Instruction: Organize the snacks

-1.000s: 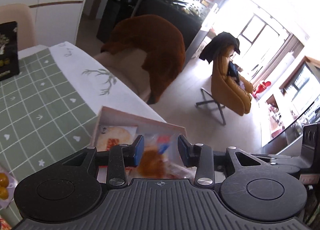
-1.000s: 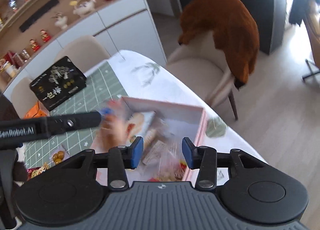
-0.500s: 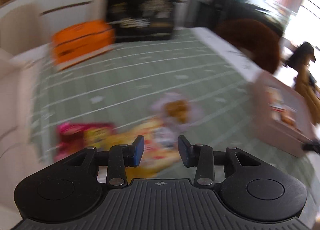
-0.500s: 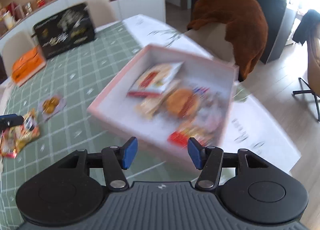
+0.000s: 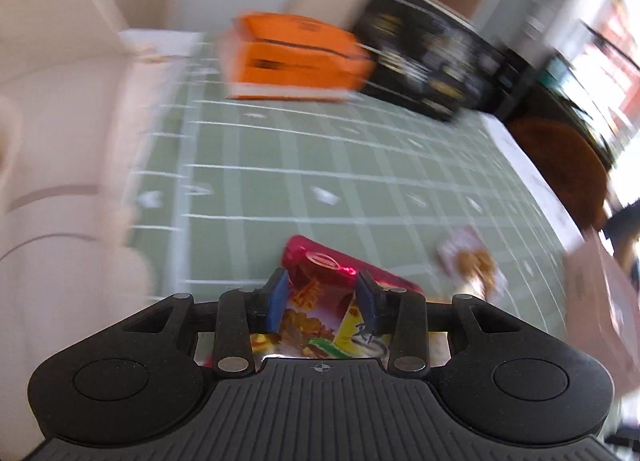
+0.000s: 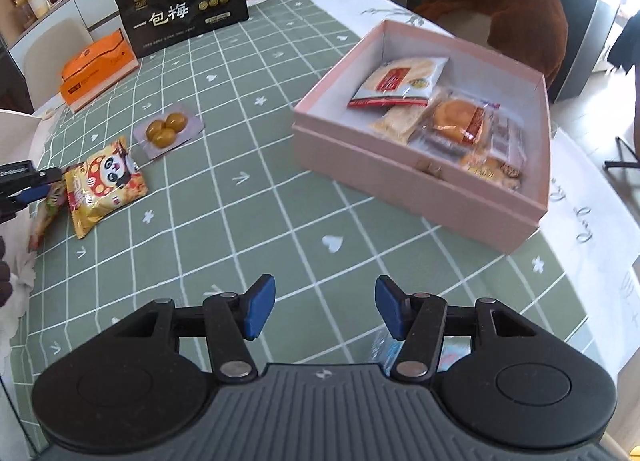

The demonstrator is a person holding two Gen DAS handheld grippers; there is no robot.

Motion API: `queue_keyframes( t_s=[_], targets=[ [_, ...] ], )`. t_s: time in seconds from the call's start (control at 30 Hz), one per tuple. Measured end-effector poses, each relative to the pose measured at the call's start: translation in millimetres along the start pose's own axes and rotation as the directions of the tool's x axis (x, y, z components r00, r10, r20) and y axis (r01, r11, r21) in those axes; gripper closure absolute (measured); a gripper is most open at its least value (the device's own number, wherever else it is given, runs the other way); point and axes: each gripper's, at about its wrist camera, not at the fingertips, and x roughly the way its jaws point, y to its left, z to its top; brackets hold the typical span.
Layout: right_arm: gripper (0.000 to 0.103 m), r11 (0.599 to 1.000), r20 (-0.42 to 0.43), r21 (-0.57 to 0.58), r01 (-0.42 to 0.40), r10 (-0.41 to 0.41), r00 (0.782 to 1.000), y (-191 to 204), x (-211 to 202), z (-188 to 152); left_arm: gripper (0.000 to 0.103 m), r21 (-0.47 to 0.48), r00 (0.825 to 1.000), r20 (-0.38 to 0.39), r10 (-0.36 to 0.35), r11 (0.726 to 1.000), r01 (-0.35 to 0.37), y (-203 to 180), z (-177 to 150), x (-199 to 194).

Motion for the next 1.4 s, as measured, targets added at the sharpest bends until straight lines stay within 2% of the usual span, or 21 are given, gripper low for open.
queue_keyframes(
  t_s=[0.07, 0.2, 0.37, 0.47, 0.57, 0.7, 0.77, 0.83, 0.87, 1.0, 1.1, 1.23, 1.33, 1.4],
  targets=[
    [0.047, 1.0, -0.009, -0.01, -0.002, 0.002, 1.0, 6, 3, 1, 0.062, 0.069, 1.0, -0.007, -0.02, 0.997, 0.02, -18, -9, -5],
    [0.047, 0.998, -0.011, -0.064, 0.003, -0.003, 1.0, 31, 9, 19, 0.064, 0.121, 0.996, -0.043, -0.075, 0.989, 0.08, -45, -31, -9],
    [0.047, 0.991, -0.03, -0.05, -0.12, 0.119, 0.992, 72, 24, 60, 0.064, 0.182, 0.993, -0.059, -0.1, 0.977, 0.109, -60, -52, -16],
    [0.044, 0.984, -0.035, -0.01, -0.178, 0.177, 0.984, 102, 45, 89, 0.064, 0.163, 0.99, -0.075, -0.119, 0.978, 0.13, -57, -51, -15],
    [0.043, 0.988, -0.061, 0.025, -0.149, 0.151, 0.987, 130, 76, 109, 0.064, 0.127, 0.986, -0.089, -0.144, 0.98, 0.154, -51, -48, -17],
    [0.04, 0.999, -0.083, -0.033, -0.044, 0.041, 0.996, 148, 104, 111, 0.064, 0.119, 0.988, -0.07, -0.137, 0.982, 0.145, -49, -41, -22],
    [0.042, 0.997, -0.115, -0.004, -0.08, 0.079, 0.99, 138, 104, 106, 0.064, 0.113, 0.988, -0.068, -0.142, 0.982, 0.149, -50, -39, -22],
    [0.056, 0.992, -0.131, 0.025, -0.122, 0.124, 0.984, 124, 98, 98, 0.064, 0.109, 0.986, -0.078, -0.147, 0.982, 0.155, -52, -38, -19],
    [0.059, 0.99, -0.139, 0.028, -0.137, 0.14, 0.98, 118, 95, 93, 0.064, 0.112, 0.986, -0.083, -0.147, 0.981, 0.156, -54, -37, -18],
    [0.067, 0.987, -0.158, 0.057, -0.15, 0.157, 0.975, 87, 77, 71, 0.064, 0.134, 0.984, -0.094, -0.154, 0.977, 0.166, -66, -36, -15],
    [0.068, 0.986, -0.159, 0.084, -0.142, 0.154, 0.975, 61, 64, 54, 0.064, 0.157, 0.98, -0.08, -0.183, 0.968, 0.194, -78, -27, -12],
    [0.068, 0.996, -0.124, 0.048, -0.07, 0.076, 0.989, 38, 47, 32, 0.064, 0.125, 0.968, -0.002, -0.252, 0.96, 0.251, -91, -1, 7],
    [0.066, 0.999, -0.101, 0.015, -0.049, 0.05, 0.994, 26, 34, 21, 0.064, 0.147, 0.977, 0.018, -0.211, 0.967, 0.206, -107, 20, 38],
    [0.065, 0.999, -0.092, 0.018, -0.045, 0.046, 0.995, 18, 26, 14, 0.064, 0.179, 0.984, -0.006, -0.179, 0.968, 0.177, -121, 29, 59]
  ],
)
